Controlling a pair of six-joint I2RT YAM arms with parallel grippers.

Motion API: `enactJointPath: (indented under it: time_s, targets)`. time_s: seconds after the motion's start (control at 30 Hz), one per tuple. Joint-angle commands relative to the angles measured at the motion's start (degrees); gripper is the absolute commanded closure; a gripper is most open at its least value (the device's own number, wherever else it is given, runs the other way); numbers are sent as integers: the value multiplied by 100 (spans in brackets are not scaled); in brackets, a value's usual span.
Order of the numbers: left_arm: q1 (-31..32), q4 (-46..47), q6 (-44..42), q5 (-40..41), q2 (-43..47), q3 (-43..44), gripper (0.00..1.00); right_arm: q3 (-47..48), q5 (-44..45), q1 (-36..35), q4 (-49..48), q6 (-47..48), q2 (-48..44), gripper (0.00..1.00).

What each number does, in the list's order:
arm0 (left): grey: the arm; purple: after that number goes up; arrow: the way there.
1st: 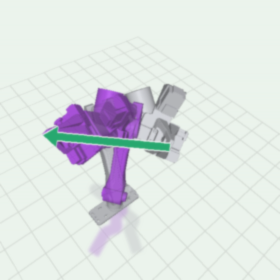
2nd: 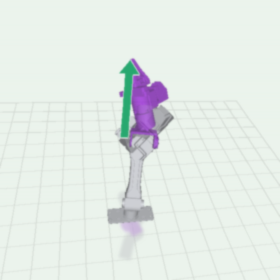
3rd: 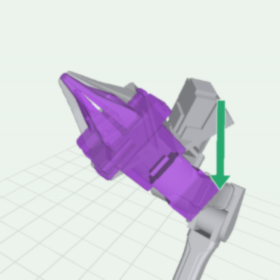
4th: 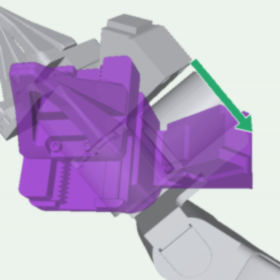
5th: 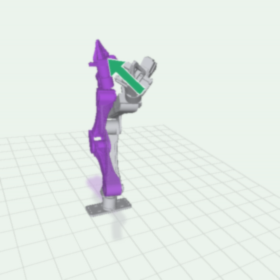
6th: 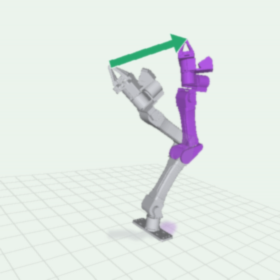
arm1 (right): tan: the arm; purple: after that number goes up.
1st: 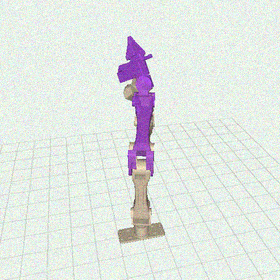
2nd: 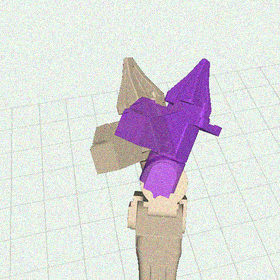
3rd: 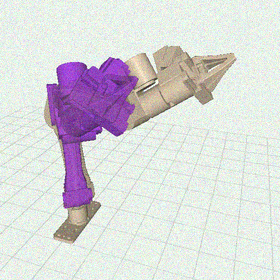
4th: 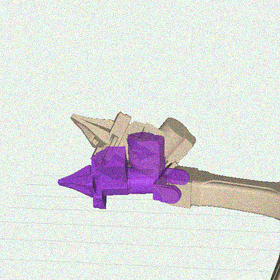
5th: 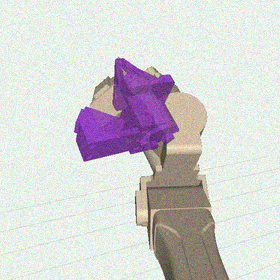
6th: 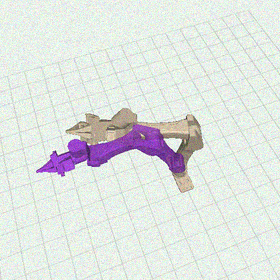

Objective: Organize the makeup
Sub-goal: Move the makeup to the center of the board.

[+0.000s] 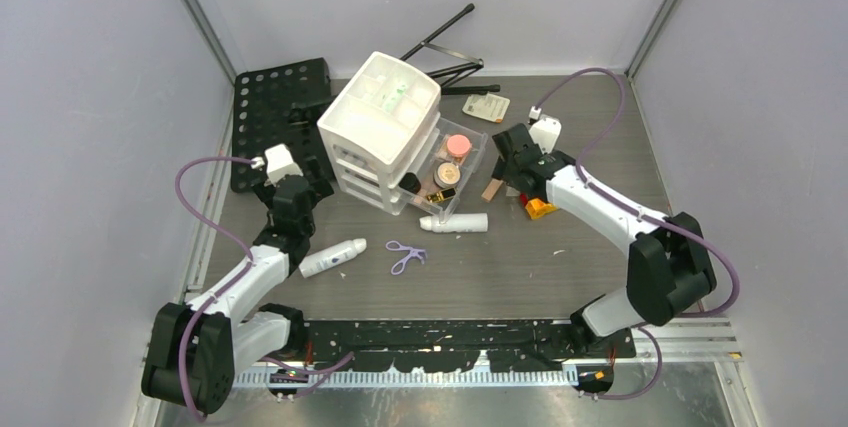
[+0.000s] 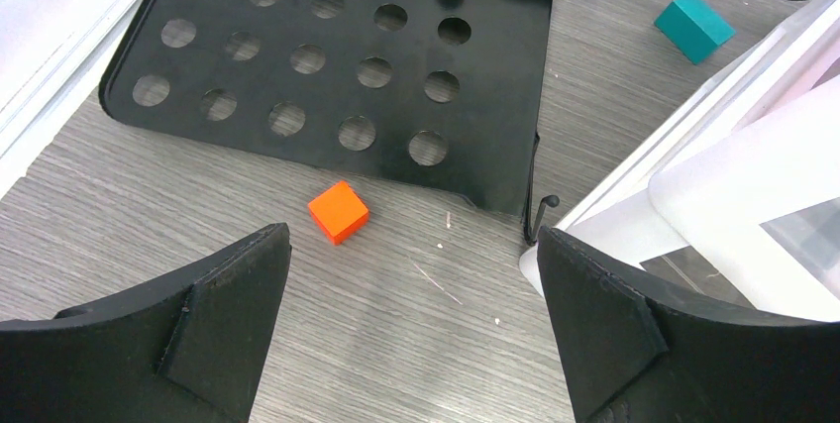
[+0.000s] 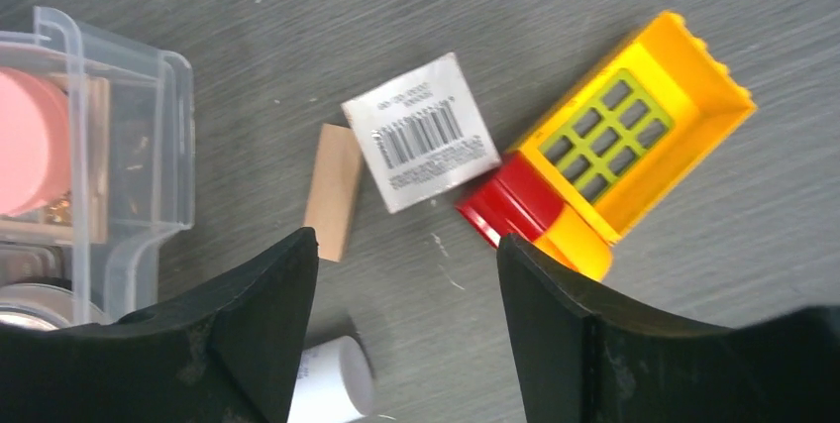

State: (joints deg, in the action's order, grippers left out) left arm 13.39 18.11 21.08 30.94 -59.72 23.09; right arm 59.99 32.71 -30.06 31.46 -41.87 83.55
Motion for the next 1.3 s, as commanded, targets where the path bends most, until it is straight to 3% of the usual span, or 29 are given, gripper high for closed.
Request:
enactJointPath:
  time_s: [0.0,0.1,0.53,0.87,1.0,1.27]
  targets:
    - [-3,237,95,49,-5,37,3,-24,-721,67,-856,-17,81,32]
    - [-3,246,106,27,-14,37,3,-79,-896,83,-1103,-26,180,38]
    - [-3,202,106,66,39,18,3,419,-1099,181,-1221,-91,1342,42]
    - [-3,167,100,87,-1,51,2,821,338,334,-544,-56,1899,44]
    - [-3,275,102,22,-50,27,1,893,455,607,-378,-110,1860,43]
    - [-3,252,57,154,124,-28,2,754,-799,695,-768,435,1236,41]
